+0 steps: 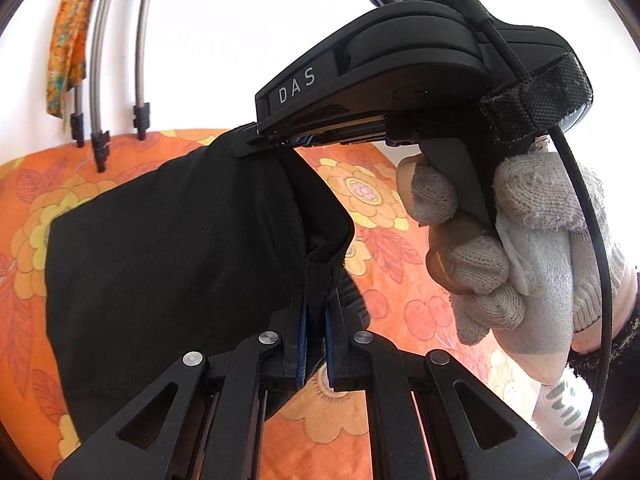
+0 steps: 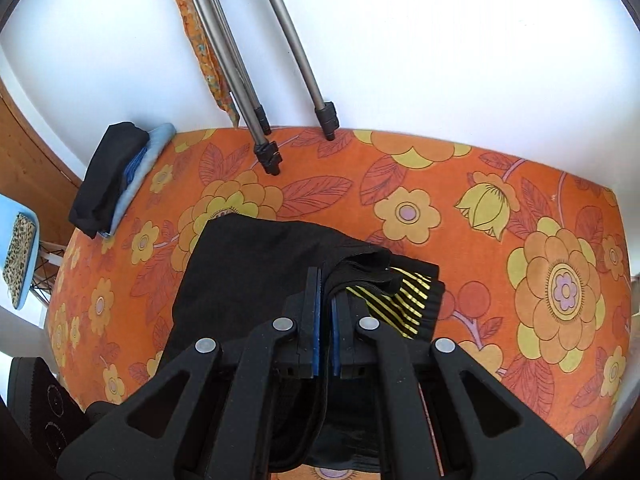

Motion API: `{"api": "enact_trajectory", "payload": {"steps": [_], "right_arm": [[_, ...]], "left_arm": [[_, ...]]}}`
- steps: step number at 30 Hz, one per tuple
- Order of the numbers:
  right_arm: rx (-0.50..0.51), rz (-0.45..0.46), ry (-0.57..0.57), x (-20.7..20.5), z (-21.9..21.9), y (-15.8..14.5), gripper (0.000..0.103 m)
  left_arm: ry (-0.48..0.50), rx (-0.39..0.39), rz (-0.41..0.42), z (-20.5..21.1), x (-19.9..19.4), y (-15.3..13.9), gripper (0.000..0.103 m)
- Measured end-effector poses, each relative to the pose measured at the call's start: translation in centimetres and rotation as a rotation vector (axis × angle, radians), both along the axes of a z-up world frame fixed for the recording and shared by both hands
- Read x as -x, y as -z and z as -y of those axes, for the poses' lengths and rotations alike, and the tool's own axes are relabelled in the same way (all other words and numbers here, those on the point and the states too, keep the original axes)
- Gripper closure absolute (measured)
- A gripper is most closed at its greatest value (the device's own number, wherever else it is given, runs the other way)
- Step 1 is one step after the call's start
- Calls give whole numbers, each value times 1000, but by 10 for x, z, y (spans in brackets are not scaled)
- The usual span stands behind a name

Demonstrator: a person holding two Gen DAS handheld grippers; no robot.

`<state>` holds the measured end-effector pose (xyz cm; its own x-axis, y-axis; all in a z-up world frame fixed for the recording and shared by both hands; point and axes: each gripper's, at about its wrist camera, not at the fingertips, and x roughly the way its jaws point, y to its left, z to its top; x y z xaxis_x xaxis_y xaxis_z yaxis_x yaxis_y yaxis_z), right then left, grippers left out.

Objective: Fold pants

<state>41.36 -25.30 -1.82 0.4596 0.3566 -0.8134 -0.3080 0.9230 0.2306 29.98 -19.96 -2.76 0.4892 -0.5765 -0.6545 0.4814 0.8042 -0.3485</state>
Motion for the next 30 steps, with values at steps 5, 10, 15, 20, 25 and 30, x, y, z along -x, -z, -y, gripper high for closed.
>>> {"api": "enact_trajectory", "payload": {"steps": [5, 10, 15, 20, 25, 30], "right_arm": [[-42, -19, 13, -1, 27, 20, 99], [-88, -49, -10, -1, 27, 45, 99], [-167, -62, -18, -1, 33, 51, 99], [-246, -93, 29, -5, 50, 56, 85], [-307, -103, 89, -20, 66, 62, 34], [-197, -14, 156, -30, 67, 50, 43]], "left_arm": [[54, -29, -69, 20, -4, 16, 97], [113, -112, -85, 0, 12, 11, 88], [37, -249, 19, -43, 25, 1, 84], [-15, -329, -77, -64, 1, 41, 84], [-5, -326, -72, -67, 2, 48, 84], [8, -345, -60, -69, 8, 45, 84]]}}
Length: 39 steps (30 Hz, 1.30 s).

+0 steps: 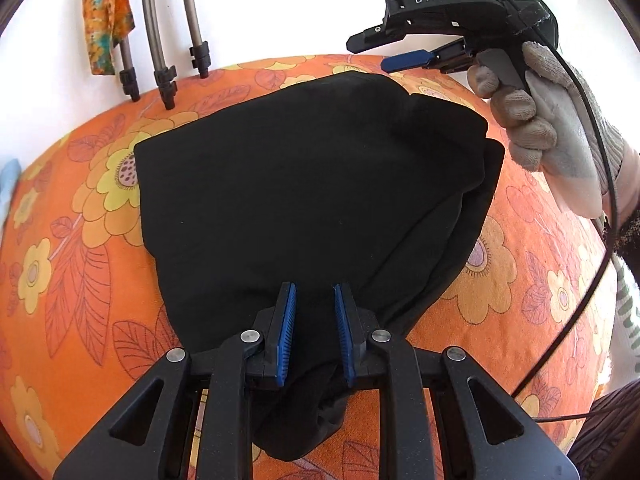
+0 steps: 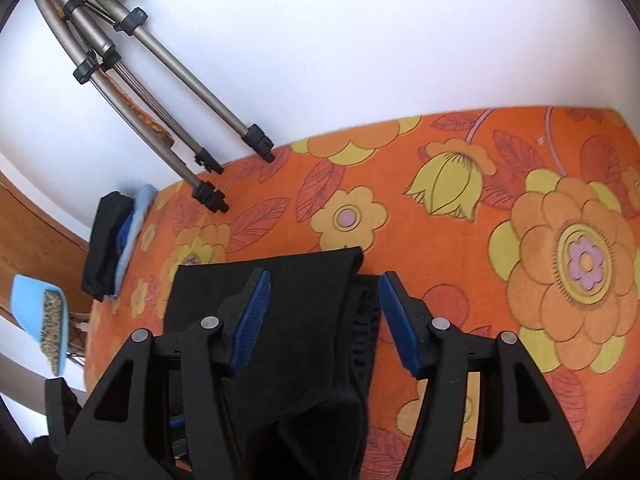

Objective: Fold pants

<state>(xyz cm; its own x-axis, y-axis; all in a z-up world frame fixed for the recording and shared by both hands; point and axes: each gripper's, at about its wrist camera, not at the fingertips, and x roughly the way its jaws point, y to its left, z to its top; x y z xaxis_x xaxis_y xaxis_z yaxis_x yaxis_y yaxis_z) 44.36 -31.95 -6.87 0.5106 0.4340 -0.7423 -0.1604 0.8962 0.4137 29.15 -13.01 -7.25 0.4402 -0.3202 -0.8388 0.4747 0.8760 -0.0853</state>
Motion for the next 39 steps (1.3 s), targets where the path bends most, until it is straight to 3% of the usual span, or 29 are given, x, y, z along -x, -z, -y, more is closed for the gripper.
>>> {"api": "enact_trajectory", "payload": {"steps": [3, 9, 15, 16, 17, 19, 25, 30, 34, 39], "right_arm": [[9, 16, -34, 18, 2, -7, 43], [-97, 41, -138, 90, 9, -18, 43], [23, 11, -154, 106, -9, -2, 45], [34, 2, -159, 106, -12, 2, 56], [47, -15, -170, 106, -15, 5, 78], [106, -44, -183, 108, -23, 10, 94], [155, -71, -147, 120, -10, 7, 97], [309, -97, -111, 127, -2, 15, 97], [351, -81, -53, 129, 4, 7, 97], [266, -15, -45, 139, 1, -7, 94]], "left_arm": [[-9, 14, -3, -8, -3, 2, 84], [-43, 77, 3, -27, 6, -9, 84], [-81, 107, 39, -47, 10, -25, 84], [-86, 112, 36, -49, 11, -26, 84], [-86, 116, 31, -51, 11, -26, 84], [-80, 111, 22, -50, 21, -27, 84], [-33, 84, -8, -37, 28, -14, 84], [-35, 89, -53, -40, 31, -3, 84], [-17, 60, -42, -38, 37, -3, 84], [-27, 81, -22, -41, 40, -10, 84]]}}
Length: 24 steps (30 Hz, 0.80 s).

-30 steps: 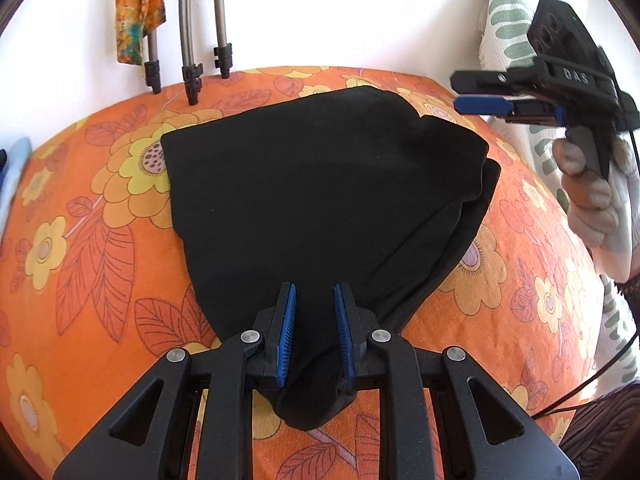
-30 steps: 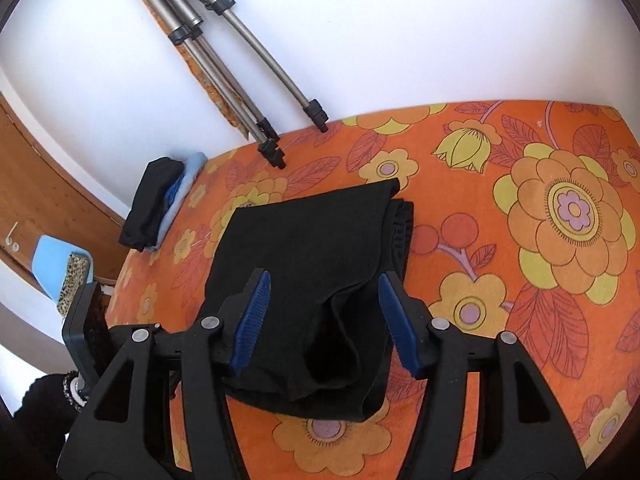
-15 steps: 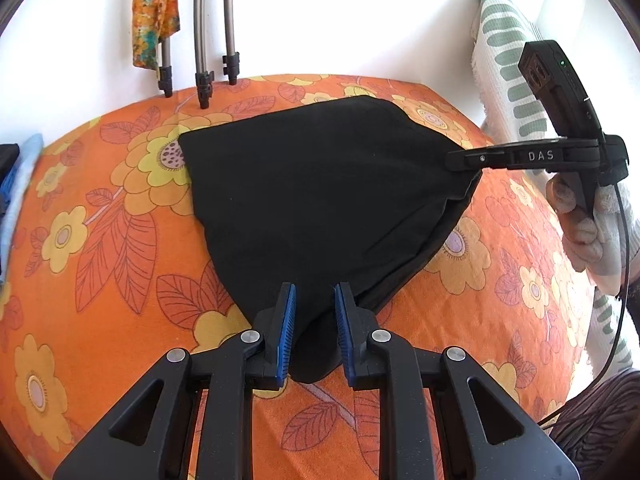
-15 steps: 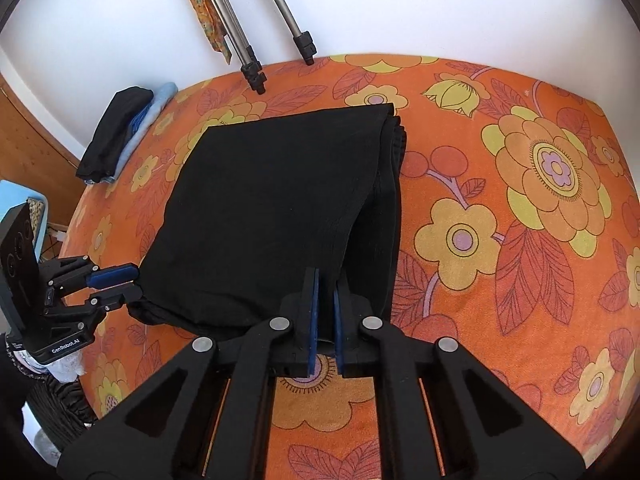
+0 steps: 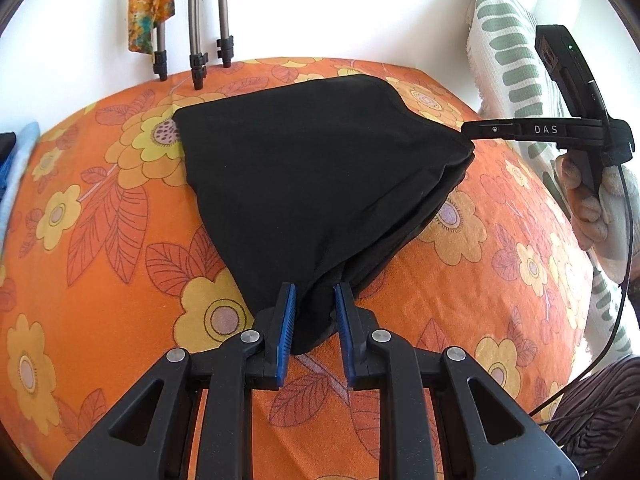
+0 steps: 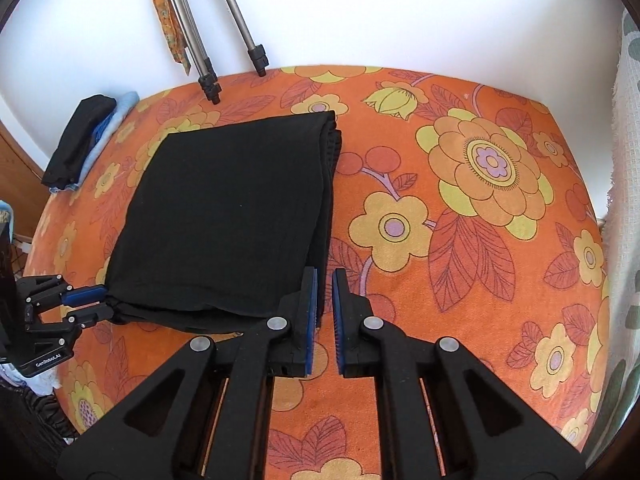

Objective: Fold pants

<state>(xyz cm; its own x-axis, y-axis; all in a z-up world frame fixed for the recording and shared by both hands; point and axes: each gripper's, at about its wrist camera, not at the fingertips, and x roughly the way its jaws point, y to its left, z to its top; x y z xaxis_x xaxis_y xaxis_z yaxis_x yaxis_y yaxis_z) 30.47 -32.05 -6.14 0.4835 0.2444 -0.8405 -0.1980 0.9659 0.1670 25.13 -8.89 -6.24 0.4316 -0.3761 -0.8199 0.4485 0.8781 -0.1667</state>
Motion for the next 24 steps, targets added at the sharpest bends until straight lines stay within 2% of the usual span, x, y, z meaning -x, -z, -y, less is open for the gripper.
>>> {"api": "enact_trajectory", "payload": {"steps": [1, 2, 4, 5, 9, 14, 16, 18, 20, 21, 24], "right_arm": [[-11, 24, -2, 3, -2, -3, 86], [-25, 47, -3, 6, -5, -5, 68], [-61, 77, -18, 8, -13, -8, 49], [-66, 90, -26, 9, -16, -8, 49], [7, 107, -26, 11, -32, -2, 49], [68, 111, -40, 15, -38, 7, 49], [69, 116, -33, 16, -35, 6, 49], [61, 122, -22, 15, -31, 3, 49], [50, 134, -9, 14, -25, -1, 49], [43, 139, -3, 12, -23, -3, 49], [27, 156, 14, 10, -15, -8, 40]], "left_arm": [[-6, 4, 2, -1, 0, -1, 84], [-14, 7, 5, -2, 0, -2, 84], [-28, 5, 17, -3, 0, -4, 82], [-34, 2, 25, -4, 0, -5, 79], [-47, -9, 63, -5, 1, -16, 78], [-49, -29, 129, -3, -1, -32, 68], [-51, -30, 142, -3, -3, -36, 68], [-58, -30, 150, -3, -7, -38, 63], [-64, -33, 161, -3, -10, -39, 54], [-65, -34, 164, -3, -12, -39, 54], [-83, -24, 170, -8, -17, -40, 54]]}}
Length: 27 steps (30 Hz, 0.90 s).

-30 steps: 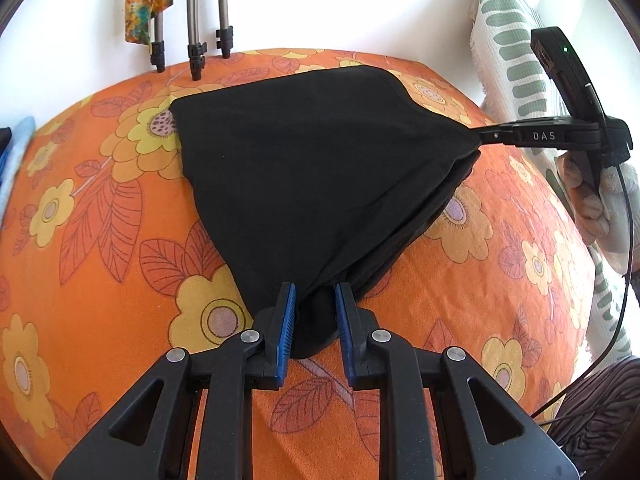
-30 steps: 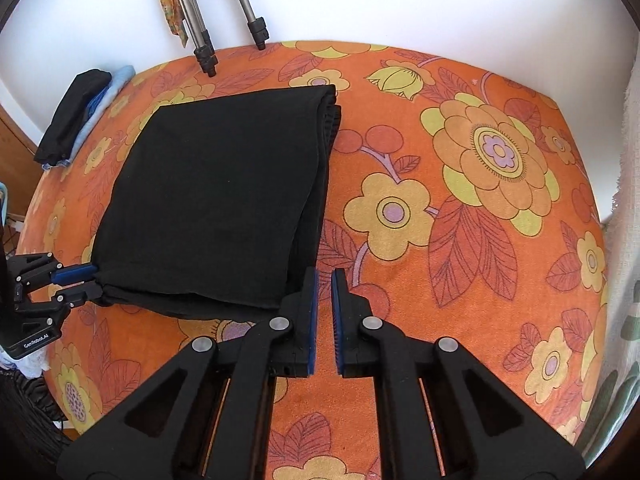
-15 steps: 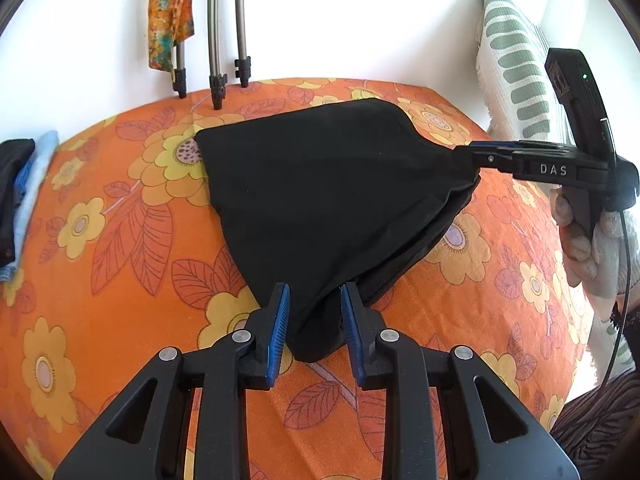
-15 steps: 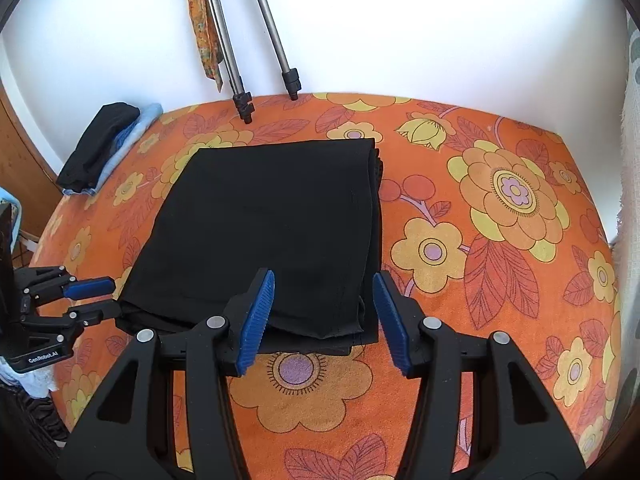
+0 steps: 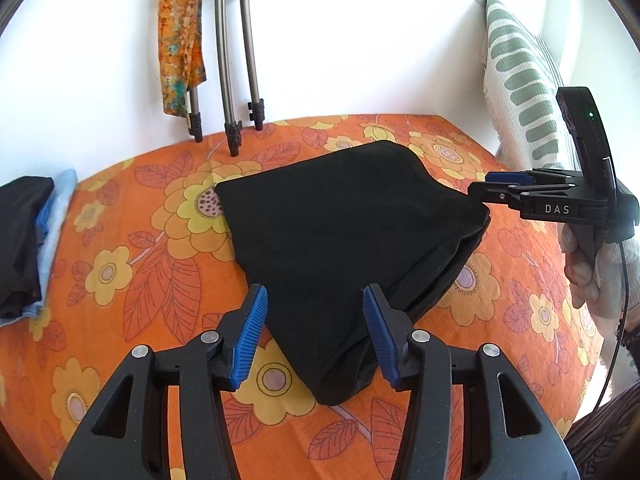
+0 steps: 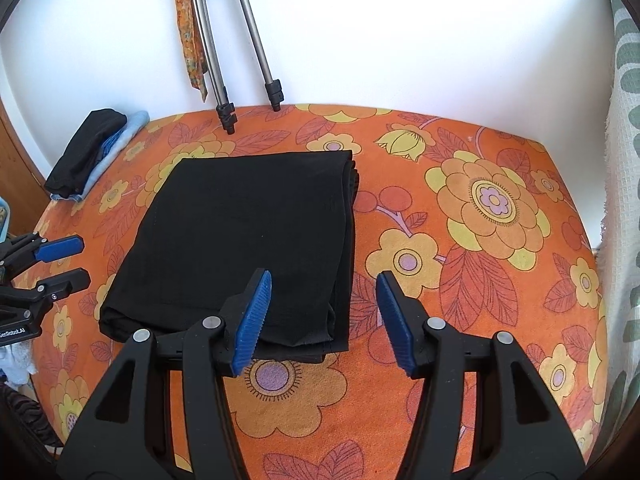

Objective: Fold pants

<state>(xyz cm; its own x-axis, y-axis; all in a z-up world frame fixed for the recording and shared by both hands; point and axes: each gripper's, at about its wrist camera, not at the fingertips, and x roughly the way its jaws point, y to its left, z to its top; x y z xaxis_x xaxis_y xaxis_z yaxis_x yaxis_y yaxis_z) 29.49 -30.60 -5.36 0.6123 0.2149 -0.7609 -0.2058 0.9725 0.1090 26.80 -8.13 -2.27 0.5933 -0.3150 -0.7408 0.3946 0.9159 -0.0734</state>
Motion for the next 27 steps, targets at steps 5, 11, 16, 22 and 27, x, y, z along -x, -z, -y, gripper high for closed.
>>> {"api": "enact_trajectory", "payload": {"steps": [5, 11, 16, 22, 27], "right_arm": [[-30, 26, 38, -3, 15, 0, 33], [-72, 64, 83, -9, 25, -1, 29], [-132, 77, 84, -17, 31, -5, 13], [-218, -62, 51, -53, 35, 17, 13], [-238, -166, 39, -83, 36, 37, 13]], "left_arm": [[-58, 63, -6, -20, -12, -3, 48], [-158, 150, -49, -49, -31, 6, 47], [-211, 214, -143, -61, -55, 23, 47], [-205, 231, -211, -53, -76, 35, 47], [-214, 234, -257, -47, -92, 47, 47]]}}
